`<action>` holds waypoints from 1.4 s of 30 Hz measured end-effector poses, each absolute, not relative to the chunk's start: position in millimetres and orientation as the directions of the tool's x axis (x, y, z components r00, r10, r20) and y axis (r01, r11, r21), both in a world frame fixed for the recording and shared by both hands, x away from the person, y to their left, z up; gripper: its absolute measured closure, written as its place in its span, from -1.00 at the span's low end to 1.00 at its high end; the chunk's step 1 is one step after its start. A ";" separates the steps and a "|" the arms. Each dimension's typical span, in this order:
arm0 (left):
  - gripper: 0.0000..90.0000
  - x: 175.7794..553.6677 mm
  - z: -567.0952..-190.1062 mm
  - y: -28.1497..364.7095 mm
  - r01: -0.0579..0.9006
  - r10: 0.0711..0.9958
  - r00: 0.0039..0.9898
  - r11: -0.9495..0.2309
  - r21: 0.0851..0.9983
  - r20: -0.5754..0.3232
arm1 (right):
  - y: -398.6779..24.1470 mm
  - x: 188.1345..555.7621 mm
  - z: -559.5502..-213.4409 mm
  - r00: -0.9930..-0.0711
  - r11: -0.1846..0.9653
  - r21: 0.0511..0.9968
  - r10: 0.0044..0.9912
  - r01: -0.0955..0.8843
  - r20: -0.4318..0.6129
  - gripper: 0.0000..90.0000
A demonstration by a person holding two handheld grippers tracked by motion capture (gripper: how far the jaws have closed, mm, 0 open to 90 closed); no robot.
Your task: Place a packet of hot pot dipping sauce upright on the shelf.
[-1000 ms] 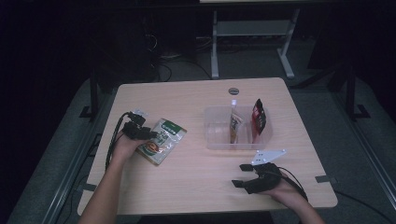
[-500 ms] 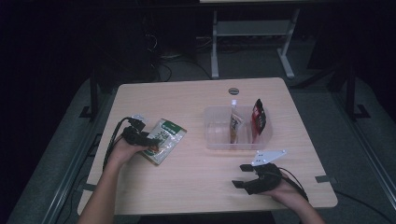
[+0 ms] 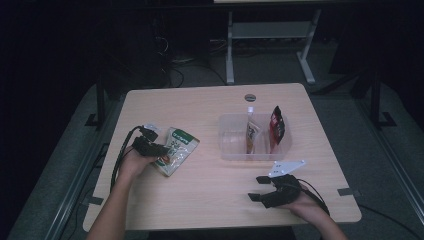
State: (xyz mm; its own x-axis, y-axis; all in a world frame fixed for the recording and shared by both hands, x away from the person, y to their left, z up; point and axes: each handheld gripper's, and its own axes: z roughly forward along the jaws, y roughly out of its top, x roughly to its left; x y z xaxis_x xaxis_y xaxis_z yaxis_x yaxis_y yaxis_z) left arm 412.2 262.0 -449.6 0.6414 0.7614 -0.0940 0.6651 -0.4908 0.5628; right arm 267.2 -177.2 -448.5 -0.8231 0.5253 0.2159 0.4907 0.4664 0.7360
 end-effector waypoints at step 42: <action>0.99 311.7 -389.8 242.5 0.431 0.417 0.882 -0.533 0.728 -0.217 | -156.8 282.8 -427.0 -0.824 0.399 0.757 0.470 0.517 0.315 -0.41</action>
